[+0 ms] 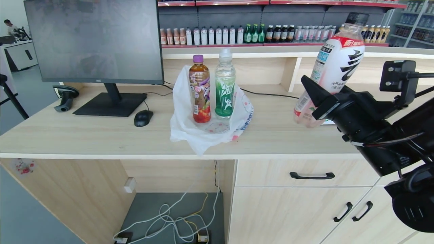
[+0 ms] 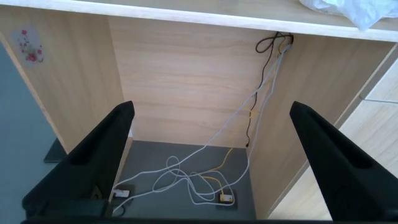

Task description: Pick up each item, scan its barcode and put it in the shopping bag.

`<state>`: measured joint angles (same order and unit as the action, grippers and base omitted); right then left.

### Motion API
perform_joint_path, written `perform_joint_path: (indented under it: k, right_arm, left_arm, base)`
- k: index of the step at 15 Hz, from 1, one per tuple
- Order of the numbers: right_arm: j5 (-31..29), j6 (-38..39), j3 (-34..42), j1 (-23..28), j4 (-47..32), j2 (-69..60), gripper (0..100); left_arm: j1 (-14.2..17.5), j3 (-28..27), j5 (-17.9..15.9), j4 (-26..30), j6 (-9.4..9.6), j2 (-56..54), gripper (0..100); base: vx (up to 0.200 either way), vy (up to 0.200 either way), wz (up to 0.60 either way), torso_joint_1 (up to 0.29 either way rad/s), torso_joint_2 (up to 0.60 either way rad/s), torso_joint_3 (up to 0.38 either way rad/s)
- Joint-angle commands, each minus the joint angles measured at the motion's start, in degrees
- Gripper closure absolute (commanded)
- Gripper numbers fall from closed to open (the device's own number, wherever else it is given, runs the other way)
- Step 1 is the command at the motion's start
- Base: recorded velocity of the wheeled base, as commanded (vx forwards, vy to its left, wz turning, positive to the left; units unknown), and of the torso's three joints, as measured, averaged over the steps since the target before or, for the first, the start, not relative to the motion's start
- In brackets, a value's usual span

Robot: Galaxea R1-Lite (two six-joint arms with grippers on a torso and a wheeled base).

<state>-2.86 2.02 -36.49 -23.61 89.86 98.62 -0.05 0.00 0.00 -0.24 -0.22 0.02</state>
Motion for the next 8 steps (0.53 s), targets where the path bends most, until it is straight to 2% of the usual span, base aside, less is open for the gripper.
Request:
perform_joint_path:
  k: [1,8]
  right_arm:
    - [0.14,-0.09,-0.34,-1.0,0.14,0.43,100]
    - [0.23,-0.09,-0.6,-1.88,0.14,1.05,100]
  left_arm:
    - [-0.04,0.0,0.0,-0.02,-0.04,-0.02,0]
    - [-0.04,0.0,0.0,-0.02,-0.04,-0.02,0]
  base:
    - [0.0,0.0,0.0,0.0,0.0,0.0]
    - [0.0,0.0,0.6,0.002,0.01,0.0]
